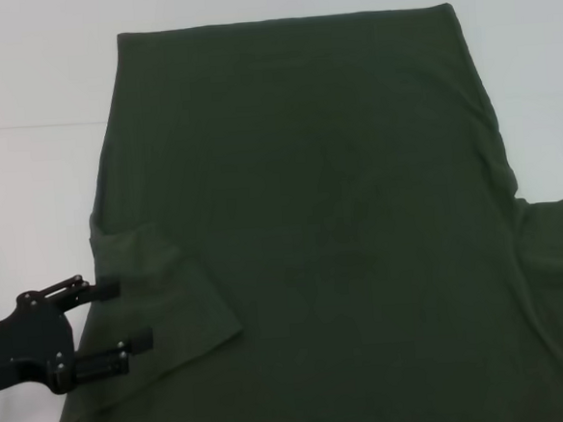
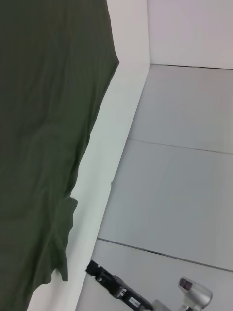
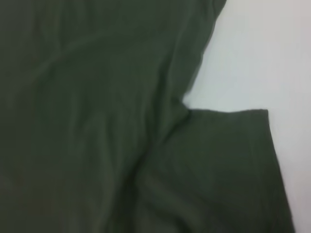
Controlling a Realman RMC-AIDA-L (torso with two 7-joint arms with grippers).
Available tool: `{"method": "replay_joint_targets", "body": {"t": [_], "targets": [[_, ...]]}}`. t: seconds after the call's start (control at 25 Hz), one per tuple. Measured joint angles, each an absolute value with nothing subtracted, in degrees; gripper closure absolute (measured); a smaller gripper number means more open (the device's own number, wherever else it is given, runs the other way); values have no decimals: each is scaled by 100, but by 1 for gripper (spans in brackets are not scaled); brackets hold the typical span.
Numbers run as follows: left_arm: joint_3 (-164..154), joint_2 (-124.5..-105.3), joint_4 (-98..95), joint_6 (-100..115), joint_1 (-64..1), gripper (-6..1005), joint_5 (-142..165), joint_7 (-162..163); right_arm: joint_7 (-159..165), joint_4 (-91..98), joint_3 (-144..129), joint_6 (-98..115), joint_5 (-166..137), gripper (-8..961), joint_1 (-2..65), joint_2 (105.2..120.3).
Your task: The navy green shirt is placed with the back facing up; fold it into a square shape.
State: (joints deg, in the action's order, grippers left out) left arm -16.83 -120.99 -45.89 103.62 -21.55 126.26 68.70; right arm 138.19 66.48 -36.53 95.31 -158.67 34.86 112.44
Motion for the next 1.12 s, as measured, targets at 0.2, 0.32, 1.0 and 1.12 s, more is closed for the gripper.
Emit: {"method": "replay_joint_targets", "body": {"t": [0.2, 0.32, 1.0, 1.12], "targets": [[-1678, -12093, -4585, 10370, -2133, 158, 12556, 6880, 13378, 6652, -4094, 9384, -16157, 334, 3557, 11306], [-1678, -12100, -4580, 10349, -2119, 158, 12519, 6882, 13157, 6681, -4144, 9353, -16180, 260, 3560, 11318], [-1678, -12144, -4579, 10326, -2072, 158, 12488, 6882, 13017, 6626, -4908, 8646, -16783, 248, 3477, 11620], [-1678, -12146, -4579, 10326, -2060, 158, 12488, 6882, 13015, 6567, -4993, 8532, -16785, 251, 3478, 11653]]}}
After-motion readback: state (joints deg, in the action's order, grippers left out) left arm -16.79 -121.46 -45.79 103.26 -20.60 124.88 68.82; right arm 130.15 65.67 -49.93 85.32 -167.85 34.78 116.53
